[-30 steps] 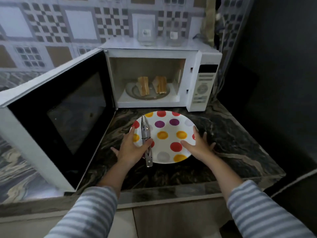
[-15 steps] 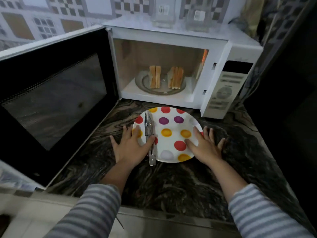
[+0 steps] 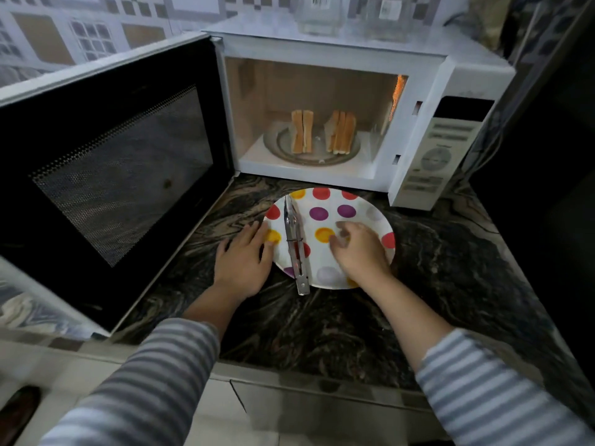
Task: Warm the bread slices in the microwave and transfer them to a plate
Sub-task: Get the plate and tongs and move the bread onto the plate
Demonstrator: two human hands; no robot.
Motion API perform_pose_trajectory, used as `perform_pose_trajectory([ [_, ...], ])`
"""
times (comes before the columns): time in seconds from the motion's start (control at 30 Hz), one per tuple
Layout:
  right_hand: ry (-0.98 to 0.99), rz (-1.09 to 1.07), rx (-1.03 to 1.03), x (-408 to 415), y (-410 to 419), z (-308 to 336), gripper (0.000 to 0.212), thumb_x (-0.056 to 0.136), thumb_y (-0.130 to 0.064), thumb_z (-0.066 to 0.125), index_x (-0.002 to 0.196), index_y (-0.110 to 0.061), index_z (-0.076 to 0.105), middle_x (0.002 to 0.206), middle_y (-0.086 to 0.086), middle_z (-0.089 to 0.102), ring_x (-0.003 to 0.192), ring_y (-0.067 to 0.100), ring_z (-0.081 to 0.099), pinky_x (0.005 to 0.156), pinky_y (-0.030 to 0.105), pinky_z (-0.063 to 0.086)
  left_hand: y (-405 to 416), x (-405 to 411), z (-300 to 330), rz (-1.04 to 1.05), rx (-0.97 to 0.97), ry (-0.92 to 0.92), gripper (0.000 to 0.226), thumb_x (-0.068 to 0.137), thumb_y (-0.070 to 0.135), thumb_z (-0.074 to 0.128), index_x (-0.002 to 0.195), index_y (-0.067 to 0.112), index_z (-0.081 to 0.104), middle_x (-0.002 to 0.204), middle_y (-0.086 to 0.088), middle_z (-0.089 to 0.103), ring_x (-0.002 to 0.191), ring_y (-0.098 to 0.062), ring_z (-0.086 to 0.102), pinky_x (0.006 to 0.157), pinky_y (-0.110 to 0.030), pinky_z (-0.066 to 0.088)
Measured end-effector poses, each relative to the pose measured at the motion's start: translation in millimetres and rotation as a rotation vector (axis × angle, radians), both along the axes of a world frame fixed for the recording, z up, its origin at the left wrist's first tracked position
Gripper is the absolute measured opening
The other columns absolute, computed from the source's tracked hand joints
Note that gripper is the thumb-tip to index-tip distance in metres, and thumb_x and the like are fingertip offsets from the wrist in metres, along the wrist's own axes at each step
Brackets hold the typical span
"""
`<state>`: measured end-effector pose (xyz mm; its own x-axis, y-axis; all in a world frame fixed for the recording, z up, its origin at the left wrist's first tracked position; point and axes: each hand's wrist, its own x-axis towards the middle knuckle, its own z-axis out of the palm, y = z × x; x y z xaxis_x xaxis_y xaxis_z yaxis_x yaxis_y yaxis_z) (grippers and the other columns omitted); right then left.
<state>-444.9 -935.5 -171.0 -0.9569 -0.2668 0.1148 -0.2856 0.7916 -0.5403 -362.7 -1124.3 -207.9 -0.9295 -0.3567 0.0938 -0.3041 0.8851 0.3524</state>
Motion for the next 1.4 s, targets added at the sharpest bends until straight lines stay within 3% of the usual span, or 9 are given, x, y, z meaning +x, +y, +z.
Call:
perform_pose_trajectory([
  [0.1, -0.186, -0.004, -0.01, 7, -36, 12, 0.045, 0.091, -0.045, 0.054, 0.124, -0.016, 0.06, 0.12, 0.006, 0.064, 0.11, 0.028, 0.059, 0.083, 0.032, 0.046, -6, 6, -5, -0.067, -0.066, -0.023, 0.06, 0.096, 0.052, 0.01, 0.153, 0.032, 0.011, 0.16, 0.008, 0.016, 0.148, -0.009, 0.009, 0.118, -0.04, 0.006],
  [0.2, -0.17, 0.001, 0.169, 7, -62, 20, 0.047, 0.089, -0.053, 0.051, 0.107, -0.012, 0.065, 0.108, 0.007, 0.066, 0.103, 0.029, 0.062, 0.07, 0.029, 0.044, -5, 4, -5, -0.058, -0.053, -0.042, 0.056, 0.101, 0.047, 0.015, 0.153, 0.033, 0.006, 0.161, 0.01, 0.01, 0.148, -0.008, 0.002, 0.119, -0.042, -0.001],
  [0.47, -0.142, -0.06, 0.401, 8, -81, 32, 0.035, 0.089, -0.042, 0.055, 0.106, -0.013, 0.061, 0.109, 0.005, 0.064, 0.102, 0.026, 0.061, 0.068, 0.028, 0.042, -5, 4, -3, -0.066, -0.021, -0.038, 0.056, 0.1, 0.047, 0.015, 0.153, 0.033, 0.007, 0.161, 0.011, 0.009, 0.148, -0.007, 0.0, 0.119, -0.045, -0.002],
  [0.83, -0.101, -0.168, -0.142, 11, -33, 48, 0.036, 0.085, -0.04, 0.063, 0.057, -0.018, 0.056, 0.055, -0.001, 0.052, 0.056, 0.019, 0.052, 0.046, 0.027, 0.03, -5, 4, -2, -0.08, -0.015, -0.083, 0.058, 0.099, 0.048, 0.013, 0.153, 0.031, 0.003, 0.161, 0.009, 0.006, 0.148, -0.01, -0.002, 0.119, -0.048, -0.004],
  [1.0, -0.152, -0.145, -0.187, 3, -29, 59, 0.033, 0.087, -0.047, 0.058, 0.074, -0.016, 0.06, 0.069, 0.001, 0.059, 0.068, 0.019, 0.057, 0.053, 0.027, 0.039, -8, 0, 4, -0.087, 0.018, -0.107, 0.06, 0.098, 0.052, 0.019, 0.153, 0.032, 0.008, 0.162, 0.006, 0.005, 0.148, -0.013, 0.002, 0.118, -0.049, -0.003],
  [1.1, -0.179, -0.158, -0.166, -13, -39, 58, 0.051, 0.078, -0.059, 0.057, 0.097, -0.012, 0.062, 0.091, 0.005, 0.065, 0.082, 0.025, 0.062, 0.066, 0.034, 0.053, -18, -12, 11, -0.117, 0.042, -0.073, 0.063, 0.096, 0.057, 0.023, 0.153, 0.032, 0.01, 0.161, 0.009, 0.005, 0.148, -0.013, 0.006, 0.117, -0.05, 0.0],
  [1.2, -0.109, -0.176, -0.085, -29, -51, 63, 0.061, 0.077, -0.06, 0.056, 0.114, -0.012, 0.059, 0.106, 0.006, 0.064, 0.093, 0.028, 0.061, 0.075, 0.036, 0.053, -34, -25, 10, -0.186, 0.059, -0.092, 0.07, 0.093, 0.065, 0.021, 0.153, 0.033, 0.006, 0.161, 0.012, 0.003, 0.148, -0.012, 0.002, 0.118, -0.05, -0.001],
  [1.33, -0.12, -0.193, -0.013, -60, -72, 71, 0.051, 0.08, -0.053, 0.061, 0.104, -0.009, 0.059, 0.103, 0.009, 0.064, 0.092, 0.032, 0.063, 0.072, 0.036, 0.053, -43, -29, -1, -0.212, -0.018, -0.062, 0.087, 0.074, 0.079, 0.001, 0.152, 0.038, 0.0, 0.16, 0.016, 0.002, 0.148, -0.007, -0.001, 0.117, -0.049, -0.005],
  [1.4, -0.127, -0.172, 0.003, -78, -86, 74, 0.046, 0.082, -0.054, 0.06, 0.098, -0.011, 0.061, 0.103, 0.01, 0.066, 0.09, 0.032, 0.063, 0.068, 0.034, 0.051, -43, -33, -4, -0.203, -0.023, -0.041, 0.087, 0.074, 0.079, 0.003, 0.151, 0.039, 0.001, 0.16, 0.017, 0.002, 0.147, -0.006, -0.002, 0.117, -0.048, -0.006],
])
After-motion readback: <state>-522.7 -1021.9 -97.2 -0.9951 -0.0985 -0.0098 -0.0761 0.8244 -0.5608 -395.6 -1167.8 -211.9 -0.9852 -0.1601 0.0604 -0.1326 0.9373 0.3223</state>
